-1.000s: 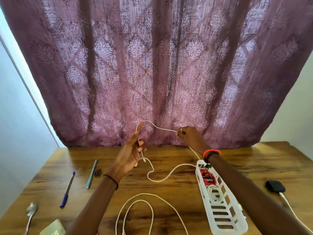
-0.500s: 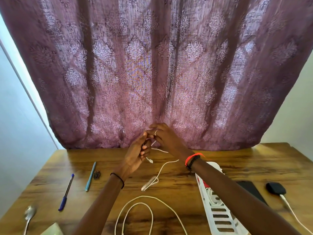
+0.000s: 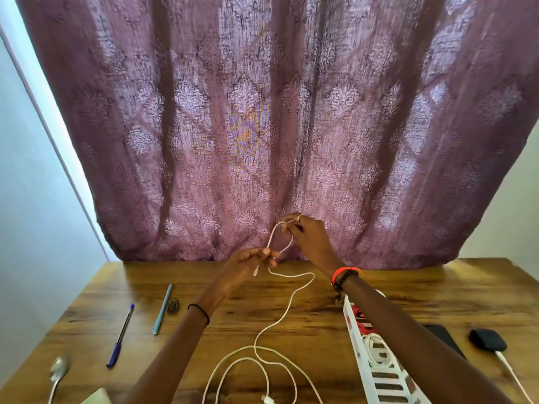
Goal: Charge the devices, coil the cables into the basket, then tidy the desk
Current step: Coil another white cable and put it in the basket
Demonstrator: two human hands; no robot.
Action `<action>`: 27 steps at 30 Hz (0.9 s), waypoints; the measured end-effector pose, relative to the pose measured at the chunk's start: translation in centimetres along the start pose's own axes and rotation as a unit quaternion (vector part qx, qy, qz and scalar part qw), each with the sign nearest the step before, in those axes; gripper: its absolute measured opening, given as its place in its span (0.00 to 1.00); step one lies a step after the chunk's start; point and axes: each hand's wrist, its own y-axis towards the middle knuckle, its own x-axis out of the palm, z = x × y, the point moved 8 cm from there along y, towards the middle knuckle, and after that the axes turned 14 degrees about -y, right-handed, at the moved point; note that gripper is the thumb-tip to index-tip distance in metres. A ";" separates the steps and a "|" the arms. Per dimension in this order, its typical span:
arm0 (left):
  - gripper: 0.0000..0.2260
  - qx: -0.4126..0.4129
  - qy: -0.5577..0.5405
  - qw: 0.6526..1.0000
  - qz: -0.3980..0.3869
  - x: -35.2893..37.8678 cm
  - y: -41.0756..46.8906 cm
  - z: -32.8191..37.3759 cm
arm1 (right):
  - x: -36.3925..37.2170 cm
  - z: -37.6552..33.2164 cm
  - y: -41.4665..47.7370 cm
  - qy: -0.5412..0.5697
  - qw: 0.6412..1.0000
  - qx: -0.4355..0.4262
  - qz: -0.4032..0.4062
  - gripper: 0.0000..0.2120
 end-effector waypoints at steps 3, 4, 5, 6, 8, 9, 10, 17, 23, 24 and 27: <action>0.11 -0.026 -0.059 0.998 -0.009 0.7 -0.1 0.0 | -0.5 0.8 0.0 0.037 0.997 0.059 0.021 0.04; 0.11 -0.033 -0.108 0.994 -0.010 1.0 -0.1 0.1 | -0.5 1.0 -0.1 0.033 0.997 0.060 0.026 0.04; 0.11 -0.038 -0.174 0.984 -0.010 1.2 0.0 0.3 | -0.5 1.0 -0.3 0.021 0.998 0.056 0.030 0.02; 0.12 -0.040 -0.243 0.969 -0.010 1.3 0.2 0.6 | -0.5 1.0 -0.5 0.011 0.998 0.053 0.036 0.03; 0.12 -0.030 -0.341 0.939 0.006 1.1 0.9 1.5 | -0.3 1.2 -1.0 -0.010 0.998 0.050 0.046 0.07; 0.12 -0.019 -0.373 0.928 0.019 0.8 1.3 2.1 | -0.3 1.0 -1.3 -0.020 0.998 0.044 0.048 0.07; 0.12 -0.007 -0.395 0.918 0.031 0.4 1.7 2.6 | -0.1 0.8 -1.5 -0.032 0.998 0.036 0.044 0.07; 0.11 0.034 -0.513 0.854 0.077 -0.6 3.4 3.8 | 1.8 -3.1 -3.1 -0.253 0.962 -0.073 -0.074 0.14; 0.12 0.059 -0.481 0.869 0.098 -1.0 4.7 4.0 | 2.9 -5.0 -4.8 -0.344 0.922 -0.132 -0.118 0.13; 0.12 0.066 -0.449 0.885 0.101 -1.1 4.8 4.1 | 2.8 -5.1 -4.9 -0.347 0.921 -0.136 -0.116 0.13; 0.14 0.093 -0.312 0.940 0.107 -1.3 4.8 4.3 | 1.5 -6.2 -5.4 -0.347 0.919 -0.154 -0.105 0.13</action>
